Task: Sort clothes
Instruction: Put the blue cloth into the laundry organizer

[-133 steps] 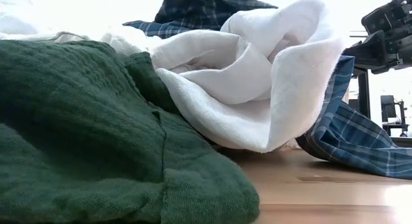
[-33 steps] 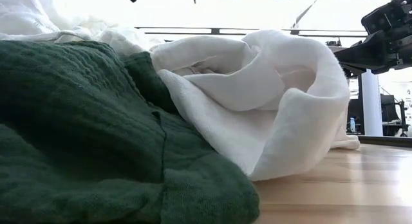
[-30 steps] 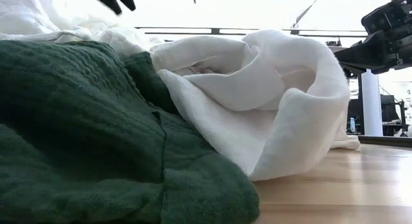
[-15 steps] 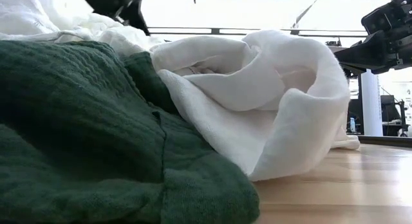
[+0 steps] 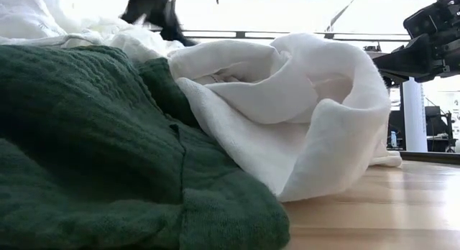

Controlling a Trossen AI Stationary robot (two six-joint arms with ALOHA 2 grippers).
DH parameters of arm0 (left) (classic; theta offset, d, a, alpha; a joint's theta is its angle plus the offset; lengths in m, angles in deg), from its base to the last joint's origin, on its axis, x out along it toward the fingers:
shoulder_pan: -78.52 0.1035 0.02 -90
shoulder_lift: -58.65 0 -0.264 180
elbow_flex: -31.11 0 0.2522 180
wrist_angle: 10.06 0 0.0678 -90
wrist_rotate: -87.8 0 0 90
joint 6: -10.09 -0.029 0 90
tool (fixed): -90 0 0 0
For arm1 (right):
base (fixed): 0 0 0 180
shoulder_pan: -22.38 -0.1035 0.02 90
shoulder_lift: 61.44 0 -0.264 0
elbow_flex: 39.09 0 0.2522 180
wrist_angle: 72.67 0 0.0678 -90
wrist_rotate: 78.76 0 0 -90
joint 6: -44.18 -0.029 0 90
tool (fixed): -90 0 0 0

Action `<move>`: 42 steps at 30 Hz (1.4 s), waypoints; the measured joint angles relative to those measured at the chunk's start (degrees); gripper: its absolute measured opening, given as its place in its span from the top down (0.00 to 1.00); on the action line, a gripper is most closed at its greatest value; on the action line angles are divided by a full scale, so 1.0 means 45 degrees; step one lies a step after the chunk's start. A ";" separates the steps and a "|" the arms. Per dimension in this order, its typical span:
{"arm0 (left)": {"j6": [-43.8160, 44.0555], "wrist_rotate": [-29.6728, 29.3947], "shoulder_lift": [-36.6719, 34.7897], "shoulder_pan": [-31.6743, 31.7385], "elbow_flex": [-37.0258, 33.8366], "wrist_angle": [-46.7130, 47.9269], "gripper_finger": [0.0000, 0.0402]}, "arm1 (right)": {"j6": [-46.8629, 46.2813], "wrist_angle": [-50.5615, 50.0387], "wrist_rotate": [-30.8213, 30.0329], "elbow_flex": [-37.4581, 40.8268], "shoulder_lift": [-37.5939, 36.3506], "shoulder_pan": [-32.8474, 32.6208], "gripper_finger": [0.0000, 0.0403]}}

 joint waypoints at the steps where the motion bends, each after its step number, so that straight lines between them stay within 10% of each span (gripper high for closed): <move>1: 0.0315 -0.0044 -0.0130 -0.0044 0.0701 -0.0068 0.97 | 0.0000 0.0002 0.0000 0.0003 0.0000 0.0000 1.00; 11: -0.1506 -0.2116 -0.2317 0.2739 0.4212 -0.1665 1.00 | 0.0000 0.0000 0.0000 -0.0002 0.0000 0.0001 1.00; 18: 0.2093 -0.1989 -0.2824 0.6234 0.4198 0.2616 1.00 | 0.0000 0.0001 0.0000 0.0002 0.0000 -0.0002 1.00; 24: 0.6634 0.1022 -0.2595 0.7437 0.2734 0.6093 1.00 | 0.0000 0.0005 0.0000 0.0003 -0.0005 0.0003 1.00; 32: 0.9128 0.5103 -0.2408 0.7656 -0.1575 0.5389 0.99 | 0.0000 0.0003 0.0000 0.0003 -0.0003 -0.0001 1.00; 42: 0.9615 0.9188 -0.1972 0.8587 0.0564 0.4972 0.73 | 0.0000 0.0000 0.0000 0.0003 -0.0005 -0.0002 1.00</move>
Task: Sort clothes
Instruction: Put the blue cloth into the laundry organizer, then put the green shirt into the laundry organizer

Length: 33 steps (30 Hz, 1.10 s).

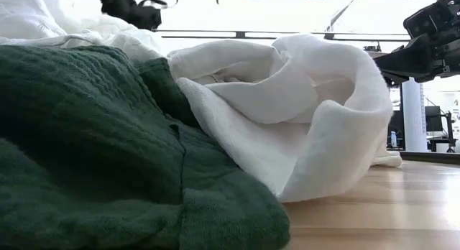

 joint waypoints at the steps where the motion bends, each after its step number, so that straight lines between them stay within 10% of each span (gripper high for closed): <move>1: -0.0128 0.0080 0.0002 0.0064 0.0444 0.0141 0.69 | 0.0000 0.0005 0.0000 0.0000 0.0005 0.0005 1.00; 7: -0.1170 0.1220 -0.0001 0.0546 0.3194 0.0823 0.46 | 0.0000 0.0002 0.0000 -0.0004 0.0005 0.0001 1.00; 14: 0.0456 0.5800 -0.0199 -0.1313 0.4858 0.1166 0.33 | 0.0000 0.0000 0.0000 -0.0005 0.0004 0.0000 1.00; 25: 0.4182 -0.0053 0.1165 -1.4594 0.3860 0.2863 0.36 | 0.0000 0.0003 0.0000 -0.0003 0.0000 0.0005 1.00; 33: 0.0346 -0.2188 0.5020 -1.7905 0.3857 0.2911 0.36 | 0.0000 0.0001 0.0000 -0.0005 0.0001 0.0000 1.00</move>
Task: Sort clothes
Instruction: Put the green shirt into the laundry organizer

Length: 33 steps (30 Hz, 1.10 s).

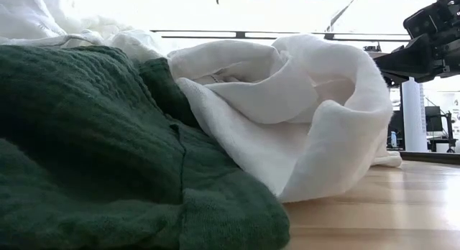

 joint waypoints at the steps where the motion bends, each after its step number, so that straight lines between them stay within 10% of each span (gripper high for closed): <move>1: -0.0316 0.0107 0.0437 -0.0057 -0.0005 0.0000 0.36 | 0.0000 0.0003 0.0000 0.0001 0.0001 0.0005 1.00; 15: 0.0386 0.1794 0.2100 0.0020 -0.2245 -0.3669 0.38 | 0.0000 0.0002 0.0000 0.0005 -0.0001 0.0005 1.00; 20: 0.1222 0.2688 0.2009 0.0854 -0.2090 -0.3615 0.74 | 0.0000 -0.0001 0.0000 0.0000 -0.0001 0.0000 1.00; 23: 0.2026 0.3143 0.1064 0.1776 -0.1032 -0.2410 0.95 | 0.0000 0.0004 0.0000 0.0002 -0.0001 0.0003 1.00; 33: -0.0677 -0.1589 -0.2791 0.6712 0.7561 -0.3068 0.99 | 0.0000 0.0003 0.0000 0.0004 0.0003 0.0004 1.00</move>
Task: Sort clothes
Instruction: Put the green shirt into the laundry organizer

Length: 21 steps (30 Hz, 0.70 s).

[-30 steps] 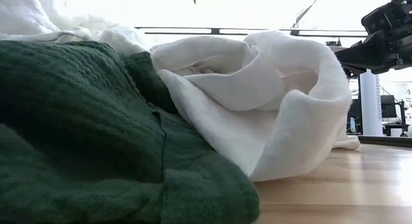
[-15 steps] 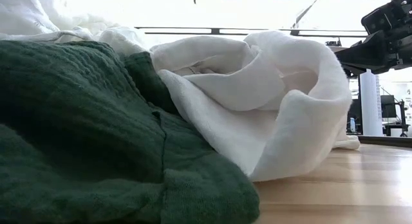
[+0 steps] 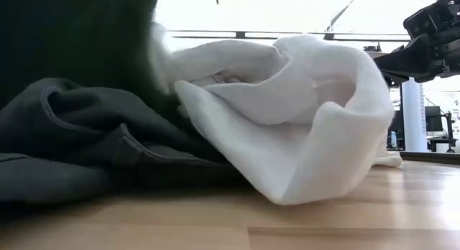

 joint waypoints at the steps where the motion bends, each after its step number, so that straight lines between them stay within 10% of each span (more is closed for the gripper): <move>1: -0.0578 -0.0110 -0.0084 0.0651 0.0865 -0.0675 0.99 | 0.0000 -0.0004 0.0000 0.0001 -0.0003 -0.0004 1.00; 5: -0.2968 -0.0198 -0.0016 0.3097 0.3389 -0.4146 1.00 | 0.0000 -0.0004 0.0000 0.0001 -0.0004 -0.0004 1.00; 12: -0.5513 0.0933 0.0556 0.6108 0.3319 -1.1519 1.00 | 0.0000 -0.0004 0.0000 0.0001 -0.0004 -0.0002 1.00; 21: -0.2639 0.3438 0.5571 0.8321 0.3250 -1.7217 1.00 | 0.0000 -0.0004 0.0000 -0.0002 0.0001 -0.0004 1.00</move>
